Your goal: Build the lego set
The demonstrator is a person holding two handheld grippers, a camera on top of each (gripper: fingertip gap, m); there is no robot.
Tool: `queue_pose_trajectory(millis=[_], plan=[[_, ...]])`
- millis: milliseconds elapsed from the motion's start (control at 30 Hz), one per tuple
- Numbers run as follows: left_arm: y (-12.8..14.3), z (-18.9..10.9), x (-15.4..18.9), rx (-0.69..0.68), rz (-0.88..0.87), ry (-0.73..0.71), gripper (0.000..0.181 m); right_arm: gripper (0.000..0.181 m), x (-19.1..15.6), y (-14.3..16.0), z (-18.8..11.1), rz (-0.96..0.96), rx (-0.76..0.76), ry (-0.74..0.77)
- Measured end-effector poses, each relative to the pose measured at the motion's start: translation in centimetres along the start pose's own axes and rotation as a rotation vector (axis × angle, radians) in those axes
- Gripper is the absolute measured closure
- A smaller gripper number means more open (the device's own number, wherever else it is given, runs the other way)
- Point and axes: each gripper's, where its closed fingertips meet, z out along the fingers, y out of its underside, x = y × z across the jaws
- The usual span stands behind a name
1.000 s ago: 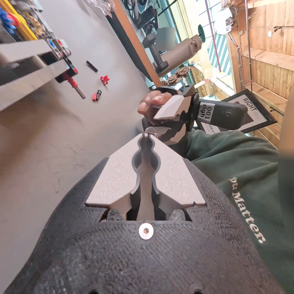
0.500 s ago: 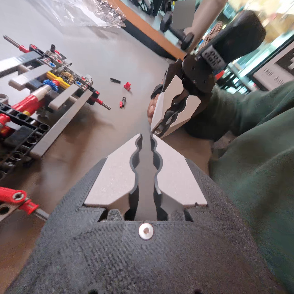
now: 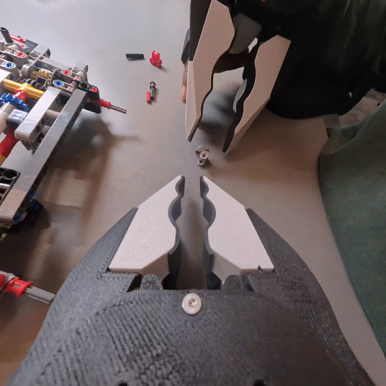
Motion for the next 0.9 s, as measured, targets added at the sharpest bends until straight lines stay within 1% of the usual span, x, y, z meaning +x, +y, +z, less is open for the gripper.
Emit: queue_pose_trajectory(millis=[100,233,367,500,567,667,767,900], plan=[[0.0,0.3,0.2,-0.015,0.051,-0.01,0.165,0.151,-0.1,0.5,-0.6,0.02,0.004,0.008],[-0.4,1.3,0.7,-0.032,0.125,-0.02,0.161,0.155,-0.6,0.8,-0.1,0.014,-0.009,-0.011],[-1.0,2.3,1.4,-0.041,0.2,-0.037,0.16,0.158,-0.4,0.6,0.1,0.013,-0.007,-0.004],[-1.2,3.3,1.7,-0.063,0.231,-0.047,0.162,0.158,0.0,0.7,0.1,0.015,-0.003,0.022],[-1.0,3.6,1.6,-0.075,0.238,-0.065,0.17,0.158,0.3,0.6,0.1,0.024,0.007,0.035],[-1.0,3.6,1.2,-0.076,0.226,-0.096,0.171,0.158,0.8,0.7,0.0,0.029,0.014,0.063],[-1.0,3.2,0.3,-0.081,0.21,-0.157,0.171,0.158,1.3,0.7,0.1,0.03,0.024,0.094],[-0.9,2.7,-0.7,-0.076,0.158,-0.214,0.171,0.158,1.9,0.5,0.2,0.037,0.039,0.122]])
